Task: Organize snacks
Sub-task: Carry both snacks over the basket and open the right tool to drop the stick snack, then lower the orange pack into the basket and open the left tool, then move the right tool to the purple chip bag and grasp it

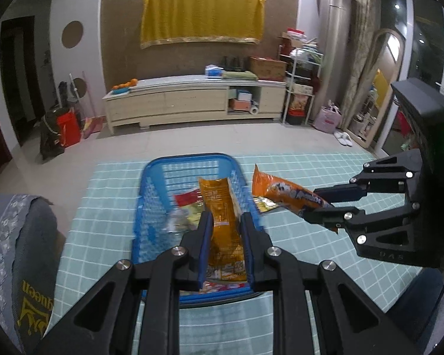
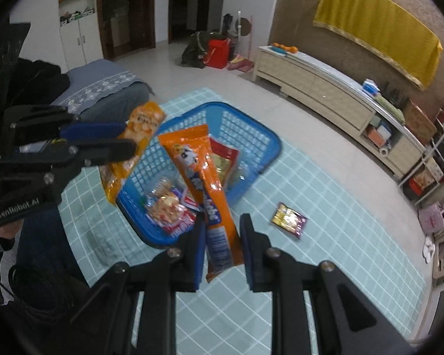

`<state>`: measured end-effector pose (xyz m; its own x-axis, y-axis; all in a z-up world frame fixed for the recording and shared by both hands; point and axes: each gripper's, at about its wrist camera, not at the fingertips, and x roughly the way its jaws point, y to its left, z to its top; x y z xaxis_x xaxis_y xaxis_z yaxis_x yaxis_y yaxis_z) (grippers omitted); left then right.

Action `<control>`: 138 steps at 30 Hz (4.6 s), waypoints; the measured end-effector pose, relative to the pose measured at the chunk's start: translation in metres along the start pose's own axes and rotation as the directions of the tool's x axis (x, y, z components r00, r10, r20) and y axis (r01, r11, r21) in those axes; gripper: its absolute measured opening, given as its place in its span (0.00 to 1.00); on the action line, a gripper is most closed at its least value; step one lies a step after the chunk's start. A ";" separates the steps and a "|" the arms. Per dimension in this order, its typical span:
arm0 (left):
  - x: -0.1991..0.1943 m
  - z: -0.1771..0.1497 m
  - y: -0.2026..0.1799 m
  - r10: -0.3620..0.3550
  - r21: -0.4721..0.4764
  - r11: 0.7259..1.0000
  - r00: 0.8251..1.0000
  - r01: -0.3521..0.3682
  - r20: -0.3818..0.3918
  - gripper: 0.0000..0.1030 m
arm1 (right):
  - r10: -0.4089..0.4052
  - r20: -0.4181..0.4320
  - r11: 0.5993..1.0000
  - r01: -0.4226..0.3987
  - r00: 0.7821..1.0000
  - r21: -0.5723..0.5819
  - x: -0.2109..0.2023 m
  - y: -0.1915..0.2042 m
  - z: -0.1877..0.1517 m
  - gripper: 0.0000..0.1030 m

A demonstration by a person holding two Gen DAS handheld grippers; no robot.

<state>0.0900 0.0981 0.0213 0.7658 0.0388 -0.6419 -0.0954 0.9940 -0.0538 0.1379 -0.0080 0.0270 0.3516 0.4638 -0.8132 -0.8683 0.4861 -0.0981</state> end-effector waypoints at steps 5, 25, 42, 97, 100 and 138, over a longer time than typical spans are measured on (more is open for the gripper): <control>0.001 -0.010 0.022 0.024 -0.032 0.999 1.000 -0.024 -0.005 0.18 | 0.021 -0.033 0.999 -0.022 0.999 -0.024 0.022 0.017 0.017 0.25; 0.038 -0.033 0.060 -0.003 -0.090 0.996 0.997 -0.004 -0.075 0.18 | -0.097 -0.246 0.960 0.156 0.964 0.232 0.094 0.038 0.028 0.26; 0.034 -0.030 0.045 -0.005 -0.069 0.998 0.996 -0.002 -0.093 0.18 | -0.109 -0.205 0.934 0.171 0.973 0.314 0.077 0.018 0.011 0.96; 0.044 0.001 -0.013 0.002 -0.011 1.000 0.986 -0.004 -0.165 0.74 | -0.087 -0.065 0.886 0.107 0.994 0.451 0.004 -0.068 -0.033 1.00; 0.051 0.008 -0.012 0.027 -0.011 1.000 0.985 -0.029 -0.172 0.75 | -0.077 -0.067 0.883 0.100 0.995 0.459 0.006 -0.077 -0.031 1.00; 0.202 0.042 0.047 0.114 -0.081 0.985 0.920 -0.155 -0.375 0.88 | 0.042 -0.279 0.853 0.111 0.959 0.511 0.175 -0.174 -0.030 1.00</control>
<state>0.2669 0.1566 -0.0789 0.4556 0.1104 -0.8833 -0.2640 0.9644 -0.0156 0.3399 -0.0333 -0.1154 0.2029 0.2585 -0.9445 -0.5226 0.8443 0.1188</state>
